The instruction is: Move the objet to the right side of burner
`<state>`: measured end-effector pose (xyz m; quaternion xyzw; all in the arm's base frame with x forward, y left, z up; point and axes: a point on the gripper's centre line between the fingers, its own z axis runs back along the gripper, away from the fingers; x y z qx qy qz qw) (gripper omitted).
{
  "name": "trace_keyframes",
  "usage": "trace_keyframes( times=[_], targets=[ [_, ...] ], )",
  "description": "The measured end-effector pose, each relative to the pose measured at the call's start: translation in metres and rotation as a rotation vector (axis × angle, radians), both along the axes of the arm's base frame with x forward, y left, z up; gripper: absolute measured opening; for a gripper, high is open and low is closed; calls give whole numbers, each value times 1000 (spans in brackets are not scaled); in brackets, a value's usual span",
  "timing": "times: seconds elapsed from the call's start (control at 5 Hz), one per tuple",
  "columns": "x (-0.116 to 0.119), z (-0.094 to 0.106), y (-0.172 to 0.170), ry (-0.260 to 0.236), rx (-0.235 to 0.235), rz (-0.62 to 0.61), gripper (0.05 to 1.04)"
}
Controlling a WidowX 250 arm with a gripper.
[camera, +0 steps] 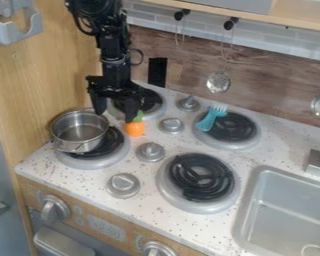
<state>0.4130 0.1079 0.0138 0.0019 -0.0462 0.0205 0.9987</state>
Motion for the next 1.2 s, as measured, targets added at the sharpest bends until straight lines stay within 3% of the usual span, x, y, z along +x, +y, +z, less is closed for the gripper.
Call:
trace_keyframes(
  times=[0.4,0.8,1.2],
  targets=[
    [31,-20,-5,4,-24,20,999],
    [42,-38,-14,31,-6,10,942],
    [32,-52,-20,43,-21,-11,336]
  ],
)
